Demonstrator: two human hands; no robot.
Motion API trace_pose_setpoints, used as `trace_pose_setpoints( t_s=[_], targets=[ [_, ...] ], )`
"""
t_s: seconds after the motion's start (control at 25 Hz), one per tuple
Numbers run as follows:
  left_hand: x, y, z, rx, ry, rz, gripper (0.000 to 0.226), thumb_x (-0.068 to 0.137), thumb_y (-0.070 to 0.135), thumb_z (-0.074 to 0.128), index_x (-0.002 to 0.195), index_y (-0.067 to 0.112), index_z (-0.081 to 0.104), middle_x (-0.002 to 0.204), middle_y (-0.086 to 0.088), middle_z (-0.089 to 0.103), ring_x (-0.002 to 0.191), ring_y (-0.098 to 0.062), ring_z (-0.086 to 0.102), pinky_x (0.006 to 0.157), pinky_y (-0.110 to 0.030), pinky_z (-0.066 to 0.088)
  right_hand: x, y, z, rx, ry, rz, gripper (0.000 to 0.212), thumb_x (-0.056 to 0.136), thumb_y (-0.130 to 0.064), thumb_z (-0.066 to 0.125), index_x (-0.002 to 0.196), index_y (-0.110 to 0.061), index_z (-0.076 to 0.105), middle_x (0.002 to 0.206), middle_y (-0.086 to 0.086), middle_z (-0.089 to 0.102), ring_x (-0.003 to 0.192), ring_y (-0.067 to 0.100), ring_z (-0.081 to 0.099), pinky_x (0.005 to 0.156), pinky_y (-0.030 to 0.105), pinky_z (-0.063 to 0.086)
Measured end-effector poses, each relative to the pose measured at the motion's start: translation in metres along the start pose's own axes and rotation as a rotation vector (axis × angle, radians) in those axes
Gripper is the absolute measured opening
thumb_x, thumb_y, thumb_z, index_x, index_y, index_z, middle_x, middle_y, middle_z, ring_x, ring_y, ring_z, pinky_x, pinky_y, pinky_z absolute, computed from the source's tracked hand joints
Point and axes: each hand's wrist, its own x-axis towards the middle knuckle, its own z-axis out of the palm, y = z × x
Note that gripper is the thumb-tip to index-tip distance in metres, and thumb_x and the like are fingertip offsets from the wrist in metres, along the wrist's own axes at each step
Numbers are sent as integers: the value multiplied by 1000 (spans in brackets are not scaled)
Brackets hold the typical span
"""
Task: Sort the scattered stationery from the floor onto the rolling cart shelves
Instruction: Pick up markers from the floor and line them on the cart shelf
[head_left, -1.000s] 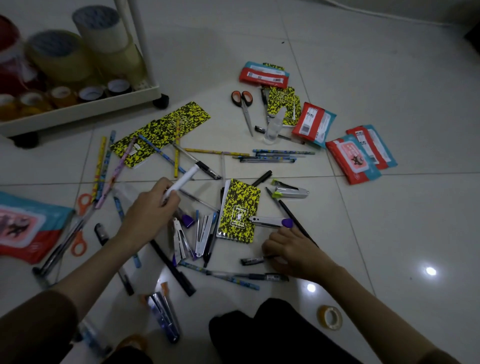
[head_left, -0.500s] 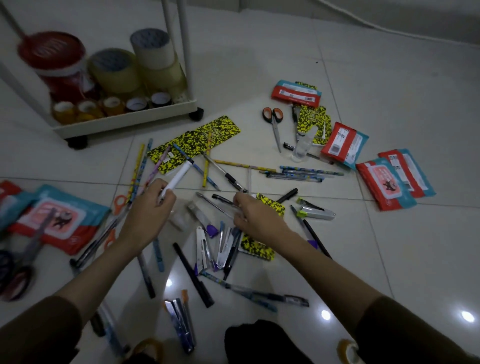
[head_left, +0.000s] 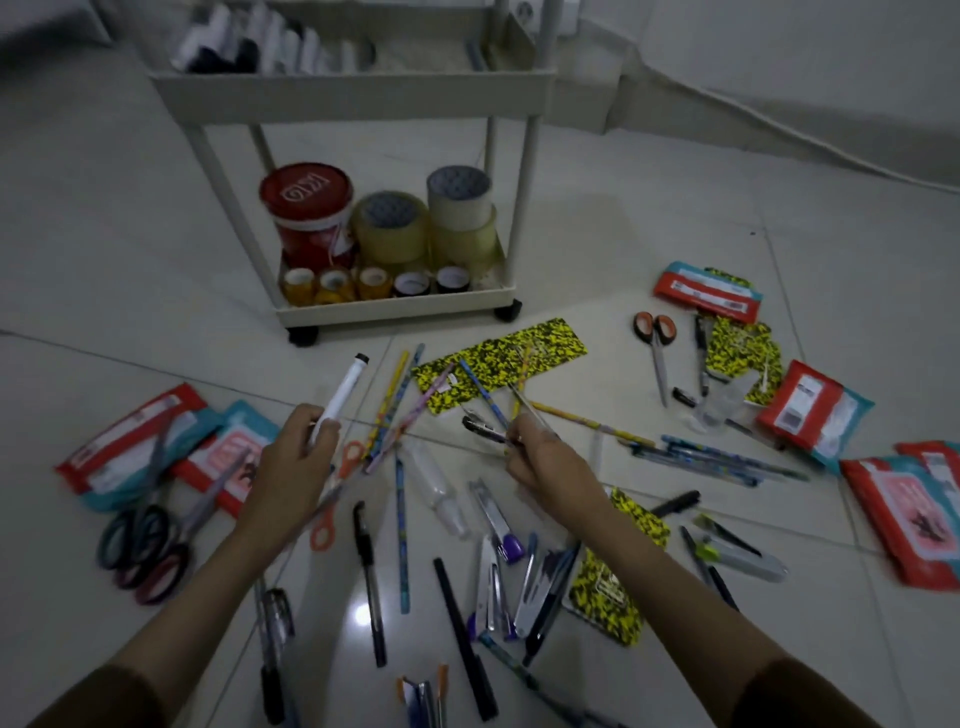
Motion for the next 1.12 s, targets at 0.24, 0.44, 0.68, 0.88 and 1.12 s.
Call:
trace_pose_setpoints(
  t_s=[0.24,0.44,0.68,0.88,1.12],
  targets=[
    [53,55,-32,-283,29,178,17,100,15,35,100,16,52,64,-1,42,43,-2,34,41,-13,30,46,-66,-57,426,115,-254,12,99,-14,33,104,-18,43,73,0,43,58,7,34,58,29,29],
    [109,132,-69,-294,134,364,29,98,4,29,112,19,50,69,-3,43,49,-1,39,50,-17,34,97,-132,-122,660,143,-396,38,98,-4,37,124,-31,44,92,-15,54,67,-7,50,65,10,39],
    [166,200,-90,-77,261,585,33,98,9,34,120,28,49,96,-4,48,64,-25,46,57,-34,39,150,-186,-175,735,298,-438,50,98,-2,38,143,-22,28,94,-4,57,63,5,52,59,17,45],
    [214,225,-75,354,180,478,43,96,16,40,139,18,39,125,-15,44,105,-25,45,79,-19,33,201,-206,-217,578,398,-347,44,97,-2,39,137,-18,39,103,8,59,65,9,54,56,19,47],
    [234,218,-60,767,120,322,45,98,36,26,135,14,38,143,-17,29,132,-33,19,107,-45,18,253,-214,-203,419,370,-121,38,93,1,39,130,-6,44,120,24,56,98,34,58,87,45,49]
  ],
)
